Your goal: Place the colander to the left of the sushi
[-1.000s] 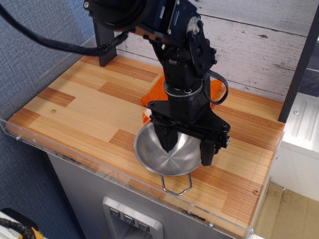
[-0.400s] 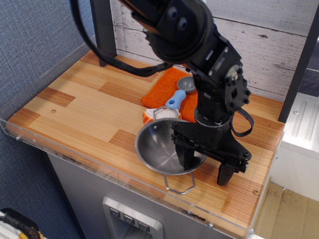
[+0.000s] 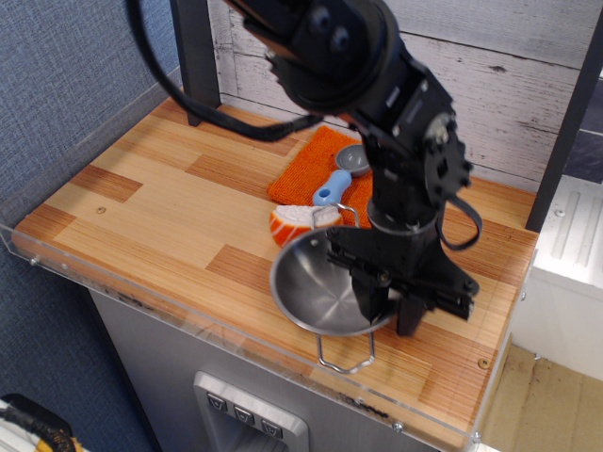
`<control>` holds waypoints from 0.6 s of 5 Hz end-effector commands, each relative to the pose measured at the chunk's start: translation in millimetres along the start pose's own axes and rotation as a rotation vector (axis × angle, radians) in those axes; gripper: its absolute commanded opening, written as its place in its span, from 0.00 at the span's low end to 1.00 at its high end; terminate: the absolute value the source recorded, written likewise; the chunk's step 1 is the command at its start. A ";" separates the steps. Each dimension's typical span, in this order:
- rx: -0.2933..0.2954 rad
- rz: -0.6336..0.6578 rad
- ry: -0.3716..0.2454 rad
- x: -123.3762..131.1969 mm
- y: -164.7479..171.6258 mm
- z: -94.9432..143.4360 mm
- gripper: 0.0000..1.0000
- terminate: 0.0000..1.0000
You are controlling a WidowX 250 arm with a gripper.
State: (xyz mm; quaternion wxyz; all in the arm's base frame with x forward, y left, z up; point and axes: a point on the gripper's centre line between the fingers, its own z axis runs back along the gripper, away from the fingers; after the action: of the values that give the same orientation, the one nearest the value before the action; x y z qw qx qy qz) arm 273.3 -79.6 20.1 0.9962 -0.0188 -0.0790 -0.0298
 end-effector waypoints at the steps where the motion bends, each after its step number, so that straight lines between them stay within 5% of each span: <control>1: -0.042 -0.024 -0.047 9.2 0.8 30.6 0.00 0.00; 3: -0.045 -0.083 -0.047 11.0 -7.7 61.1 0.00 0.00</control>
State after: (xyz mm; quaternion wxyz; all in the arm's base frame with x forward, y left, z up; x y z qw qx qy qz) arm 268.2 -82.7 67.5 0.9943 -0.0330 -0.0708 -0.0718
